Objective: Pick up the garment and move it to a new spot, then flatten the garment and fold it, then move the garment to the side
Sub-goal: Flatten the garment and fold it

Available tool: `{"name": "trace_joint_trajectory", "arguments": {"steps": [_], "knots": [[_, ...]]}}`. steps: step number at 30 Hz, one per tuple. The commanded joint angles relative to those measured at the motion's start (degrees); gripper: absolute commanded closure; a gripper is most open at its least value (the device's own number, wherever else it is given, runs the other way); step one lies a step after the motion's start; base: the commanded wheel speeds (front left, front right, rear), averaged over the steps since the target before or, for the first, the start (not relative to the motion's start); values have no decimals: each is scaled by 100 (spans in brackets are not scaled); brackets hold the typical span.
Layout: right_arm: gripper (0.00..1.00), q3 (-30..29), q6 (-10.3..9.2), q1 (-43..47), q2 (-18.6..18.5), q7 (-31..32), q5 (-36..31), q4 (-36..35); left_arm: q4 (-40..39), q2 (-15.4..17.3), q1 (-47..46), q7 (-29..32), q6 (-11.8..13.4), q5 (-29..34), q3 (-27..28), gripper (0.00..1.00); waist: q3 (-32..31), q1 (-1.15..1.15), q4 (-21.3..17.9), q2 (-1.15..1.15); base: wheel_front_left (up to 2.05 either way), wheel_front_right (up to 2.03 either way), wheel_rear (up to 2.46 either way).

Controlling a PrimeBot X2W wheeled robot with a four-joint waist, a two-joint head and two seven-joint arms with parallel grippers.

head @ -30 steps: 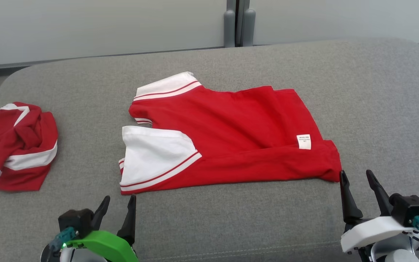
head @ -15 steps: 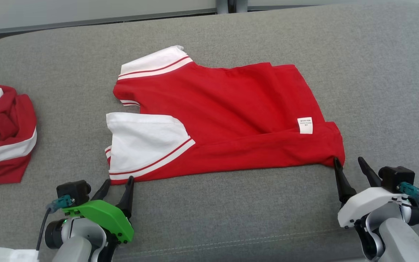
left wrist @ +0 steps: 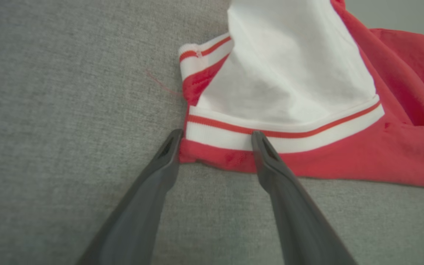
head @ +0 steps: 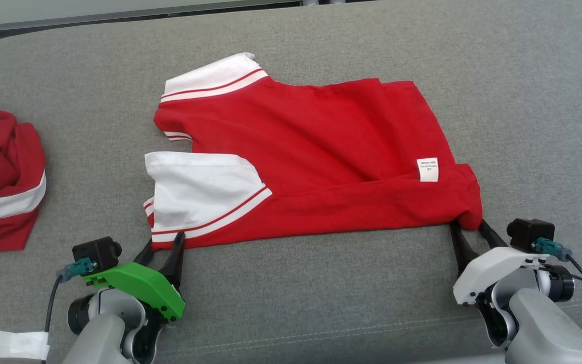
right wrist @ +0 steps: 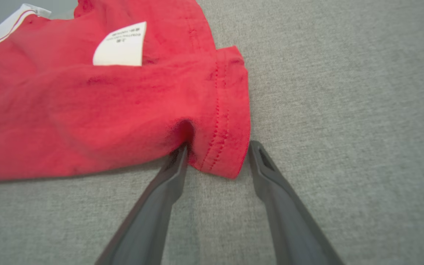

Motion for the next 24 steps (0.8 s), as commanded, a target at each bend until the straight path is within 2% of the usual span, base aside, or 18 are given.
{"name": "trace_joint_trajectory", "arguments": {"steps": [1,2,3,8,16,24], "knots": [[75,97,-1,-79,-22,-21,99,79,91,-12,-1,29,-26,-59,-86,45,-19,0,4,0,0,0,0],[100,162,-2,-99,-10,-23,190,104,108,1,11,20,-33,-82,-115,67,-27,0,9,0,0,0,0],[100,238,-2,-119,-32,-26,249,136,109,0,29,12,-41,-128,-129,98,-36,0,15,0,0,0,0],[100,507,-5,-157,-165,-29,551,171,-51,90,158,-233,-42,-162,-165,100,-97,0,77,0,0,0,0],[100,446,-5,247,-498,-45,725,-282,-712,297,576,-542,-22,-179,-158,100,-263,0,174,0,0,0,0],[100,305,-6,979,-797,-41,571,-973,-1920,603,1450,-363,452,-164,-116,100,-413,0,134,0,0,0,0]]}}
